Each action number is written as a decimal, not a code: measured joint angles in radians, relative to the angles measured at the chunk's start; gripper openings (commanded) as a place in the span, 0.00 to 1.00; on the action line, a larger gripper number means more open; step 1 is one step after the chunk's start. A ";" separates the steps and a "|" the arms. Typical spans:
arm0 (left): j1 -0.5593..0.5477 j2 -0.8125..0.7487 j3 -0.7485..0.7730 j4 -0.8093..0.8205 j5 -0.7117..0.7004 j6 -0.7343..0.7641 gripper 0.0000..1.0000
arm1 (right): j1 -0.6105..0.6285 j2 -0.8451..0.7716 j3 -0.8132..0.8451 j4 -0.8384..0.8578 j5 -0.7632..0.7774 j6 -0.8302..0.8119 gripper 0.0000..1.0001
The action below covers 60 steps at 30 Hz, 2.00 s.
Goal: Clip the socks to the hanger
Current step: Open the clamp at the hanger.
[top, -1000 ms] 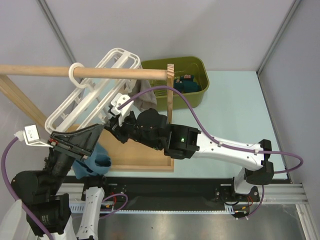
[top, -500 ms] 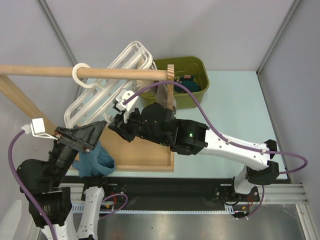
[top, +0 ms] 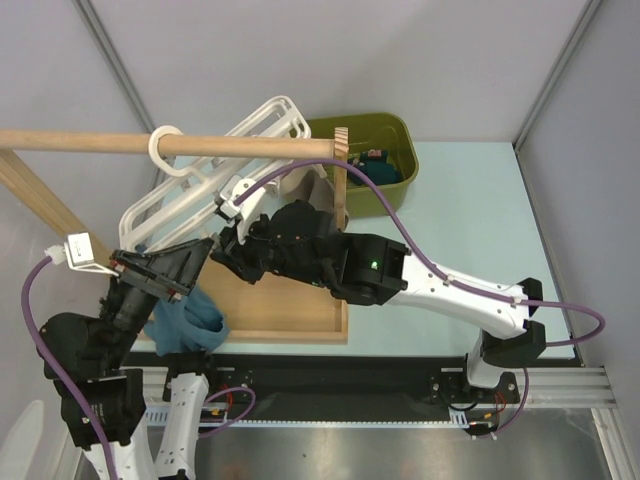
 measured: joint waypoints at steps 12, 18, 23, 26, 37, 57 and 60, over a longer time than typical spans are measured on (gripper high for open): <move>-0.016 0.033 0.003 0.008 -0.008 0.068 0.60 | -0.004 0.052 0.082 -0.050 -0.014 0.003 0.00; -0.087 0.129 0.102 -0.038 -0.029 0.142 0.58 | -0.023 0.052 0.097 -0.045 -0.022 0.007 0.00; -0.103 0.146 0.101 -0.043 -0.032 0.185 0.59 | -0.036 0.063 0.124 -0.073 -0.031 0.017 0.00; -0.105 0.147 0.101 -0.053 -0.038 0.211 0.59 | -0.040 0.071 0.138 -0.089 -0.041 0.022 0.00; -0.107 0.167 0.098 -0.061 -0.043 0.276 0.52 | -0.054 0.103 0.190 -0.125 -0.067 0.035 0.00; -0.109 0.180 0.072 -0.042 -0.069 0.292 0.12 | -0.053 0.124 0.224 -0.173 -0.092 0.057 0.74; -0.109 0.195 0.072 -0.047 -0.093 0.294 0.00 | -0.043 0.117 0.204 -0.183 -0.101 0.061 0.92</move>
